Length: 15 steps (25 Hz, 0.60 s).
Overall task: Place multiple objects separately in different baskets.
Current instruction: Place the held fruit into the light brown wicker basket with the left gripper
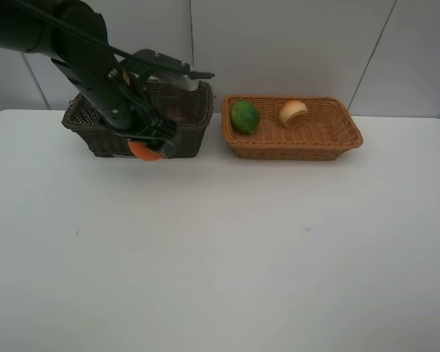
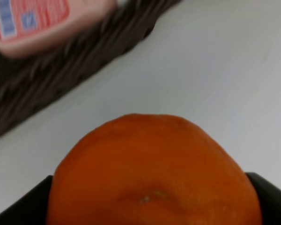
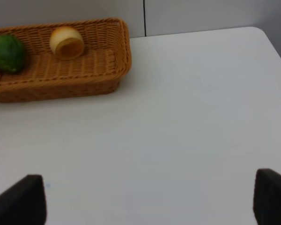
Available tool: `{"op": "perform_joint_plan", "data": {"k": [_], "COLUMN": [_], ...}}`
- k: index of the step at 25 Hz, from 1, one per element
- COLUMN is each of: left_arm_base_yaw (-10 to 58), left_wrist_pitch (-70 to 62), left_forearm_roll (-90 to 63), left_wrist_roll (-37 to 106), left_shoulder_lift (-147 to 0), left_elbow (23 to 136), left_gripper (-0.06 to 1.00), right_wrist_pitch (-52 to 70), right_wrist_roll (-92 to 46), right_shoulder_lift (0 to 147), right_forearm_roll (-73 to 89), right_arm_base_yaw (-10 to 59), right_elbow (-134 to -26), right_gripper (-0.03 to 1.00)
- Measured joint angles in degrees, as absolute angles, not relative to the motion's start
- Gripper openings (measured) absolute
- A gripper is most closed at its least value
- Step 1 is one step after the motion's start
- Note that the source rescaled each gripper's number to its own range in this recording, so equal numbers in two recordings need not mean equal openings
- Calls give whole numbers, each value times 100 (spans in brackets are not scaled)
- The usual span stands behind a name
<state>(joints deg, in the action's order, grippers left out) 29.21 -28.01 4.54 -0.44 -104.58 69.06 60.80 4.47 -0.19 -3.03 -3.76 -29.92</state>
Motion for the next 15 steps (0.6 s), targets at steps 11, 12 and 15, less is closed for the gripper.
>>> {"op": "perform_joint_plan", "data": {"k": [11,12,15], "left_arm_base_yaw": [3583,3606,3699], "left_wrist_pitch": [-2749,-2755,-2731], "left_forearm_roll": [454,454,454], "left_wrist_roll": [-44,-44,-44], "left_shoulder_lift": [-11723,-11841,-12251], "left_elbow": [9400,9598,10178], "left_gripper": [92,92,92], "right_wrist_pitch": [6080,6080,6080], "right_wrist_roll": [447,447,447], "right_shoulder_lift": [-19,-19,-19], "right_forearm_roll": [-303,-303,-303], "right_arm_base_yaw": [-376,-376,-376], "right_elbow": [-2992,-2992,-2992], "right_gripper": [95,95,95]}}
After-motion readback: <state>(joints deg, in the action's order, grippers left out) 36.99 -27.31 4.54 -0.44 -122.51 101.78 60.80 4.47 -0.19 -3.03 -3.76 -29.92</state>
